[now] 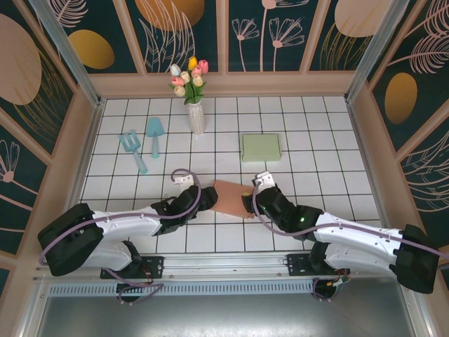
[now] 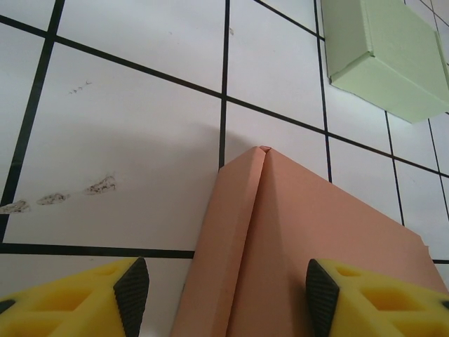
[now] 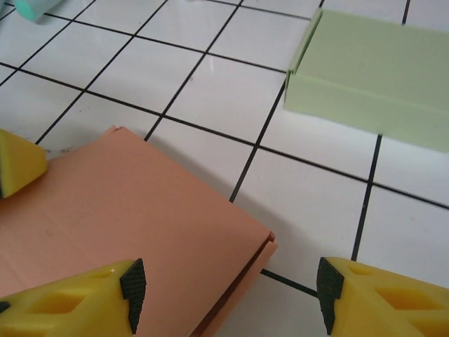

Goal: Fold the paper box

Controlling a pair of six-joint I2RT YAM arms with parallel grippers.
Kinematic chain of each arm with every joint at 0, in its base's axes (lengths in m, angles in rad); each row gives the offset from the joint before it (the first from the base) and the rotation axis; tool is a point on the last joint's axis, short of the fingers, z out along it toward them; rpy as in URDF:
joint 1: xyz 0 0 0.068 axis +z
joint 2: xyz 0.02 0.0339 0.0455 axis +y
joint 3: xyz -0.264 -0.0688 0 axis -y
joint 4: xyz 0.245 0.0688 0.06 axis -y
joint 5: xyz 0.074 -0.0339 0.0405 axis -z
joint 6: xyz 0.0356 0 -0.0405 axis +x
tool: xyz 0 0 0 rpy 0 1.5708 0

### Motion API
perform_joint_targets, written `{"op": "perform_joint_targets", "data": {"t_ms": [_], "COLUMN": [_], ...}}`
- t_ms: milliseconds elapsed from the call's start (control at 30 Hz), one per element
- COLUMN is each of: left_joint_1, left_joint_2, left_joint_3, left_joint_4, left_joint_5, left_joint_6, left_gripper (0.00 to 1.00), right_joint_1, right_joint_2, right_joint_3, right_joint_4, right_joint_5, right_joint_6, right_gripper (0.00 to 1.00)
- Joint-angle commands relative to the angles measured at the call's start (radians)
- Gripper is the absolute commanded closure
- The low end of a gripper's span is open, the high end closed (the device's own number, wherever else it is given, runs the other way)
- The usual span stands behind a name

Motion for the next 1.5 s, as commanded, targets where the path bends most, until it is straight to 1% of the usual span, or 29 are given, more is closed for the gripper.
{"op": "perform_joint_targets", "data": {"t_ms": [0,200,300,400,433,500,567,633,767,867,967,1200,1333,1467], "left_joint_1": [-0.006,-0.007,-0.009,-0.012,-0.014,-0.016,-0.029,-0.048,-0.096,-0.108,-0.108,-0.109,-0.109,-0.111], "left_joint_2": [-0.012,0.0,-0.041,-0.106,-0.126,-0.161,-0.173,-0.144,-0.014,0.06,0.107,0.117,0.125,0.161], "left_joint_3": [-0.013,0.0,0.035,0.098,0.113,0.134,0.143,0.168,0.259,0.3,0.336,0.32,0.298,0.299], "left_joint_4": [-0.006,-0.026,-0.101,-0.246,-0.283,-0.337,-0.35,-0.371,-0.445,-0.445,-0.467,-0.479,-0.454,-0.43], "left_joint_5": [-0.037,-0.054,-0.068,-0.115,-0.129,-0.136,-0.106,-0.084,-0.123,-0.124,-0.147,-0.128,-0.085,-0.065], "left_joint_6": [0.021,0.027,0.043,0.044,0.045,0.04,0.034,0.027,0.029,0.03,0.028,0.001,-0.007,-0.009], "left_gripper": [0.36,0.35,0.31,0.26,0.2,0.02,0.02,0.01,0.01,0.05,0.05,0.07,0.09,0.09], "right_joint_1": [-0.044,-0.055,-0.054,-0.054,-0.055,-0.055,-0.056,-0.055,-0.058,-0.061,-0.068,-0.074,-0.074,-0.074], "right_joint_2": [0.027,0.12,0.17,0.204,0.207,0.208,0.209,0.213,0.218,0.212,0.21,0.246,0.264,0.26], "right_joint_3": [-0.043,-0.073,-0.08,-0.076,-0.076,-0.079,-0.087,-0.088,-0.098,-0.111,-0.117,-0.111,-0.102,-0.104], "right_joint_4": [0.167,0.217,0.218,0.196,0.194,0.199,0.21,0.213,0.221,0.225,0.229,0.241,0.235,0.23], "right_joint_5": [-0.124,-0.142,-0.143,-0.112,-0.107,-0.111,-0.12,-0.128,-0.15,-0.156,-0.16,-0.173,-0.178,-0.17], "right_joint_6": [0.048,0.072,0.086,0.08,0.078,0.074,0.07,0.062,0.06,0.067,0.072,0.077,0.075,0.075], "right_gripper": [0.33,0.32,0.33,0.32,0.32,0.32,0.32,0.32,0.32,0.32,0.32,0.32,0.32,0.32]}}
